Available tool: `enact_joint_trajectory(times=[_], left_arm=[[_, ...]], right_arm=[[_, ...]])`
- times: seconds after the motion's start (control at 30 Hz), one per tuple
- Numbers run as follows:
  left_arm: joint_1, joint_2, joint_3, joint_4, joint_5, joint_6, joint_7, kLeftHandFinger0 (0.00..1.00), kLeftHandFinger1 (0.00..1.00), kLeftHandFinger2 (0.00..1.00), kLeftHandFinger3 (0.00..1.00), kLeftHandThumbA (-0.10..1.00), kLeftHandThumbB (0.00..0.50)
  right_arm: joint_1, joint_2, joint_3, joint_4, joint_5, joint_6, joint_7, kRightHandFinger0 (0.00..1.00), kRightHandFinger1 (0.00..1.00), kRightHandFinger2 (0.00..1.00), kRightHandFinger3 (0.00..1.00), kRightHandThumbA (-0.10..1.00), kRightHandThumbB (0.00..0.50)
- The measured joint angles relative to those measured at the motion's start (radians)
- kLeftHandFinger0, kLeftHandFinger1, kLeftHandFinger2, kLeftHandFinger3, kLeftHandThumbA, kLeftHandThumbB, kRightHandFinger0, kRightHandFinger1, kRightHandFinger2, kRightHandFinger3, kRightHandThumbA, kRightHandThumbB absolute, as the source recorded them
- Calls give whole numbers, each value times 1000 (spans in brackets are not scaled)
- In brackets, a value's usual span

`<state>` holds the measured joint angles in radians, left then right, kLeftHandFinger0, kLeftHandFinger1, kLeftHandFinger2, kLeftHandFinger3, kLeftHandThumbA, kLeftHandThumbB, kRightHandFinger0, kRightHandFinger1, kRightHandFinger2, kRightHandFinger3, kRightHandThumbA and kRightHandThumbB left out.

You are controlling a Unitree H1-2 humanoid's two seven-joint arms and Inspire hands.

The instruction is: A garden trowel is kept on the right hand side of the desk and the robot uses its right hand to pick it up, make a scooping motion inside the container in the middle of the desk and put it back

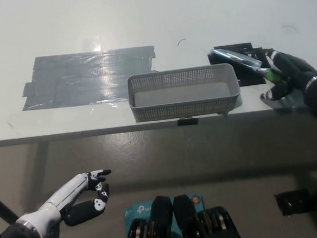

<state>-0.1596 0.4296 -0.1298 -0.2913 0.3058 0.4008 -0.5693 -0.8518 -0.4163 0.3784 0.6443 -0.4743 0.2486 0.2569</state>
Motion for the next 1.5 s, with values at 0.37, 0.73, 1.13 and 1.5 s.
enact_joint_trajectory(times=[0.37,0.73,1.13,1.5], left_arm=[[1,23,-19,-15,-9,7,0,957,923,952,1000,623,0],[1,34,-28,-21,-16,33,-6,1000,932,949,1000,640,0],[-13,44,-51,-24,-21,41,-16,1000,928,962,1000,706,0],[-19,44,-56,-25,-24,45,-19,1000,951,955,1000,692,0]], right_arm=[[-87,-5,1,266,-8,-15,0,1000,1000,1000,1000,632,438],[-128,-9,8,380,-6,-58,4,1000,1000,1000,1000,582,366],[-203,-5,122,464,-24,-79,103,259,508,941,1000,-63,1],[-272,-3,364,494,-140,-52,163,113,314,329,762,-100,113]])
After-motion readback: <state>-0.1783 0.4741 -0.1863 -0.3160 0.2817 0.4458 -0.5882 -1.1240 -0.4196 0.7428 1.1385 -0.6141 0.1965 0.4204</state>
